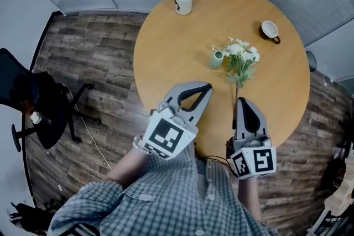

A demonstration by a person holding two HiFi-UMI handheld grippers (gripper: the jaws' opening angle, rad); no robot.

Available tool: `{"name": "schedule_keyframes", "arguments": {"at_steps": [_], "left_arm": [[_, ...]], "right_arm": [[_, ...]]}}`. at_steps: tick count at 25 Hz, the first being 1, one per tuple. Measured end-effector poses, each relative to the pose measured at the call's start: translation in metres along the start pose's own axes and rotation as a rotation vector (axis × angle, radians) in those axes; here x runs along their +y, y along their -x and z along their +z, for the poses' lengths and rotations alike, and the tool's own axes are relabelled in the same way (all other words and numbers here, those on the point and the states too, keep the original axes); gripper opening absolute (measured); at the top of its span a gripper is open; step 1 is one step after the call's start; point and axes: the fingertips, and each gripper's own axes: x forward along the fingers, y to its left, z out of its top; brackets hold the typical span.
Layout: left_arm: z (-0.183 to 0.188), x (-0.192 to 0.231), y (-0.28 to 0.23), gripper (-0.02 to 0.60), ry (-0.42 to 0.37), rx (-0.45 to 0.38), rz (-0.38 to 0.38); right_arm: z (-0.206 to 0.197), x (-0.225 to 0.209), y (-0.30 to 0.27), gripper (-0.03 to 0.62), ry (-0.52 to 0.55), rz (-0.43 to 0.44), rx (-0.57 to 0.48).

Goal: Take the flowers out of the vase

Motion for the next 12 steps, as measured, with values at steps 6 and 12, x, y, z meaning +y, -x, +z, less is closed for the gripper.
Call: {"name": "schedule_keyframes", "arguments": {"at_steps": [6,12], "left_arm": [[0.0,-0.007,-0.008,0.008,0.004,0.003,-0.032],[0.002,-0.013,-0.017,0.008,-0.003,0.0,-0.056]], "right_arm": [[0.0,-0.008,0.006,0.009,-0.016,-0.024,-0.008],[-0.004,-0.017,0.011,0.009,-0.009,-0.053,0.003]]}}
